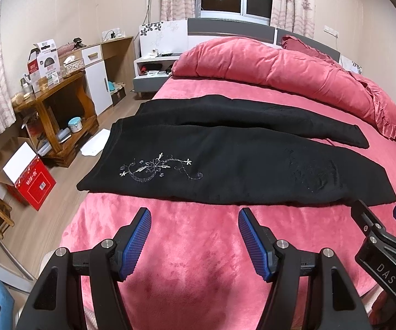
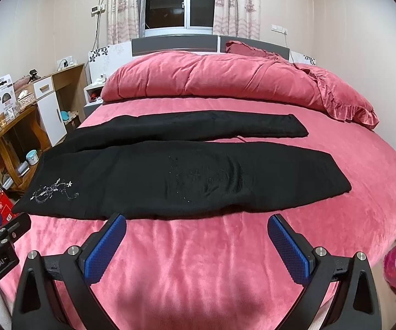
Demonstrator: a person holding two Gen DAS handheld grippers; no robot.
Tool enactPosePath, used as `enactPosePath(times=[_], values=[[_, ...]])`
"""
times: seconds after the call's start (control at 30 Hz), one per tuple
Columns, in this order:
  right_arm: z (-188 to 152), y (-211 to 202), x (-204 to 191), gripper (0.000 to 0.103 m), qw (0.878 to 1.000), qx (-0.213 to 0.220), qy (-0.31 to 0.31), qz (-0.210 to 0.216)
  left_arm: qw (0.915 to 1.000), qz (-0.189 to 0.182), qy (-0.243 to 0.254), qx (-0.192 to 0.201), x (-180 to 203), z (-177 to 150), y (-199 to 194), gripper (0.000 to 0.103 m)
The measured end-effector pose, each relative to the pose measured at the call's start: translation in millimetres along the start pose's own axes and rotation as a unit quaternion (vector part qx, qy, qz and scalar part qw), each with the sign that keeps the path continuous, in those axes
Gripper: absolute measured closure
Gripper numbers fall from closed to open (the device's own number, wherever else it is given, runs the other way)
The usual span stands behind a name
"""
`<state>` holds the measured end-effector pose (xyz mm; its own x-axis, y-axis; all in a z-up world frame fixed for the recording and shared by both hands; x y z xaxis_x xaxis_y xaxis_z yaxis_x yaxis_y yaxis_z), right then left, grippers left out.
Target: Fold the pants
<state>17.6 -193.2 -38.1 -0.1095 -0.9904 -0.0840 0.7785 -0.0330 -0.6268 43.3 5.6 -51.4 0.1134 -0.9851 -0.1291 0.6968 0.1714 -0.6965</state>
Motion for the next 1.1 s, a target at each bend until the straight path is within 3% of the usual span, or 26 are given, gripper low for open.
enactPosePath(times=[1.1], values=[[-9.2, 11.4, -1.9, 0.000, 1.000, -0.021, -0.010, 0.002, 0.9997, 0.010, 0.004, -0.020, 0.0, -6.2, 11.8, 0.036]])
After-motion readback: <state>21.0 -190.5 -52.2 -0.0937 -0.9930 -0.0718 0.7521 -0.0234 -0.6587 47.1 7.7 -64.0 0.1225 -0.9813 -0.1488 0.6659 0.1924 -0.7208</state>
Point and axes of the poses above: each gripper's, at about its wrist camera, not at the fingertips, and y roughly the way its jaws point, x to its right, z to its top, the point moved 5 cm from there along y, roughly the way its jaws point, and after that the axes turned 11 degrees about z, right-handed, at the moved point
